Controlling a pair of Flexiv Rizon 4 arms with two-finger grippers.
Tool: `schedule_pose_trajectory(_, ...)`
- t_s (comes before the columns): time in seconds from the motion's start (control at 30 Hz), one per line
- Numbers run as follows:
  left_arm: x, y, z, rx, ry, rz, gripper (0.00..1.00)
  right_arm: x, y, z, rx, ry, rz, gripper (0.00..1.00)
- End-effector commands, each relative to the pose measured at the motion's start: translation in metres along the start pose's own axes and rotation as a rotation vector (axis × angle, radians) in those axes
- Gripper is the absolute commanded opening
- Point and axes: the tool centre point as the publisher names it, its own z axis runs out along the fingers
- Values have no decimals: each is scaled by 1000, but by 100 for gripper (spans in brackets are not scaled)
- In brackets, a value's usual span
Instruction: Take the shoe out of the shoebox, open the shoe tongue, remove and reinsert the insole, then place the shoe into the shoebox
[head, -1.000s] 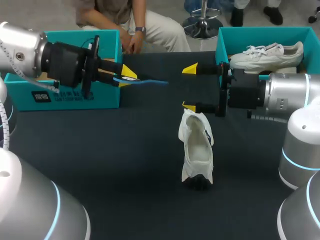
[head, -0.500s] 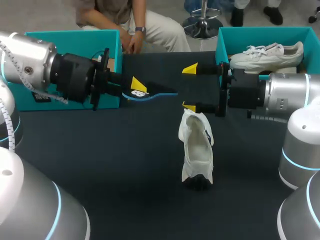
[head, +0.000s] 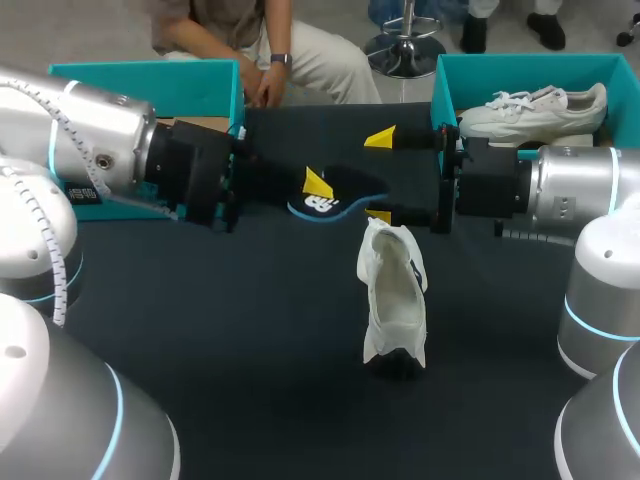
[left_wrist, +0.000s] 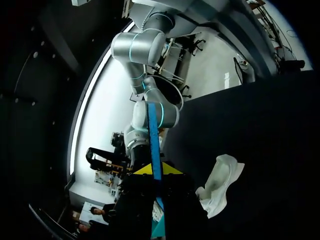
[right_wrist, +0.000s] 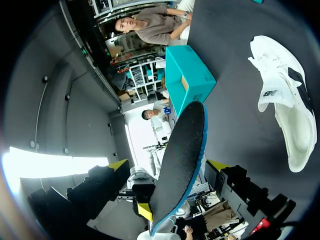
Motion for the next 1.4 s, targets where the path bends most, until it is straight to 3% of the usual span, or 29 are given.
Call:
schedule_pose_trajectory(0.03,0,8,11,5,1,1,0,0,0,2,-3,-2,1,100)
schedule_pose_trajectory(0.13,-1,10,13,2,-1,5,0,0,0,2,-3,-2,1,100)
schedule_pose_trajectory(0.17,-1,11,14,1,-2,6,0,0,0,2,-3,-2,1,50)
schedule_pose_trajectory(0.2,-2,12,14,0,-4,6,0,0,0,2,-3,-2,1,7)
schedule_pose_trajectory(0.23,-2,12,14,-1,-5,7,0,0,0,2,-3,-2,1,0)
schedule_pose_trajectory(1.23,2,16,9,-14,-10,7,0,0,0,2,-3,-2,1,0)
schedule_pose_trajectory(1.3,2,16,5,-10,-3,2,63,0,0,2,-3,-2,1,0)
schedule_pose_trajectory(1.33,1,16,3,-8,-3,2,100,0,0,2,-3,-2,1,0)
schedule_pose_trajectory(1.4,0,20,-2,-17,-9,-4,100,0,0,2,-3,-2,1,0)
